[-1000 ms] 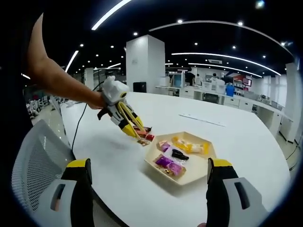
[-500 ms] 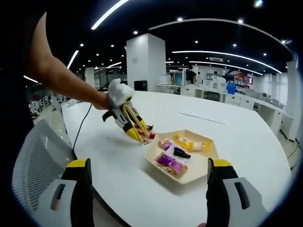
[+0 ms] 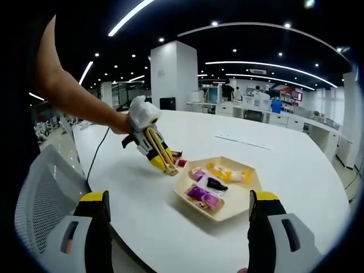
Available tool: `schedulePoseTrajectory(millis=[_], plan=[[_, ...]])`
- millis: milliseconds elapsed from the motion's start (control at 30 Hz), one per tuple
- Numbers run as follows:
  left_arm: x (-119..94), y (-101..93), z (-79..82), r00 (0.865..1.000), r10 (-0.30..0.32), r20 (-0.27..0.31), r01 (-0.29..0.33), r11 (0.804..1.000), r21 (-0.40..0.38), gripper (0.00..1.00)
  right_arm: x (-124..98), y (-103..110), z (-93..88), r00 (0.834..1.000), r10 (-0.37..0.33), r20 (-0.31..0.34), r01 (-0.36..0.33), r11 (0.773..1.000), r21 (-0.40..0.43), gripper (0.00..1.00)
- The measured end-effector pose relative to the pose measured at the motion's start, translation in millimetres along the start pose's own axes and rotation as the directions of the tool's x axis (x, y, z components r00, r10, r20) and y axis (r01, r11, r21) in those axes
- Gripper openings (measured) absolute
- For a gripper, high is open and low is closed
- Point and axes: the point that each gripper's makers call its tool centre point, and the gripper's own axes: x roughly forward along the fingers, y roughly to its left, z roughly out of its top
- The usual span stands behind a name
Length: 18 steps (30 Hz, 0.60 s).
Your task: Place the target food into the container with the food tongs after gripping and lifting it, then release it inside without dropping or visibly crushing the food.
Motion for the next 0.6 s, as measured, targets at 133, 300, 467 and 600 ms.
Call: schedulePoseTrajectory(millis=[133, 300, 467, 600], plan=[[-12.6, 5.0, 8.4, 1.0, 0.007, 0.023, -0.007, 1.0, -0.013, 0.17, -0.4, -0.9, 0.8, 1.0, -0.004, 0.004, 0.004, 1.0, 0.003, 1.0], [-31.0, 10.7, 17.0, 1.0, -0.007, 0.026, 0.008, 0.999, -0.033, 0.18, -0.6, -1.5, 1.3, 1.0, -0.008, 0.007, 0.008, 1.0, -0.002, 1.0], [-51.9, 25.2, 30.2, 0.999, 0.012, 0.048, -0.009, 0.998, -0.07, 0.17, -0.4, -0.7, 1.5, 1.0, -0.006, 0.007, 0.006, 1.0, -0.007, 1.0], [-61.0, 30.3, 35.1, 0.999, 0.025, 0.048, -0.021, 0.998, -0.065, 0.17, -1.0, -2.0, 2.3, 1.0, -0.012, 0.012, 0.012, 1.0, -0.007, 1.0]])
